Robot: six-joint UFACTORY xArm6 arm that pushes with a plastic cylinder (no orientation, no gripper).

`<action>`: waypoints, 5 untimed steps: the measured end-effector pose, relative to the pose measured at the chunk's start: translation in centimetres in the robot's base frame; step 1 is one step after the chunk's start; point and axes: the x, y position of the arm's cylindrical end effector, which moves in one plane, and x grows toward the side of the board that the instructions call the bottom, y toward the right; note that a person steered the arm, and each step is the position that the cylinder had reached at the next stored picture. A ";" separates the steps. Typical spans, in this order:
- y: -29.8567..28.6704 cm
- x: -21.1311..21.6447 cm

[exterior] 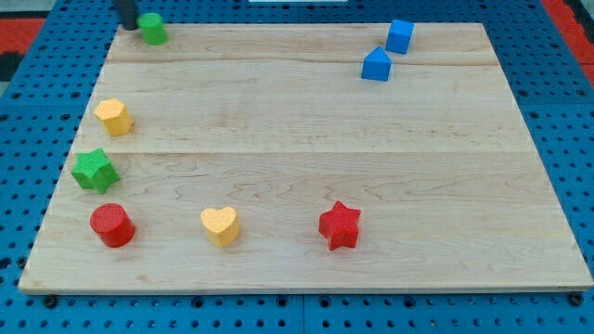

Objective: Push the yellow hexagon below the green circle

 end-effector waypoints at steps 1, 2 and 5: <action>10.6 4.3; 13.3 6.1; 19.0 6.7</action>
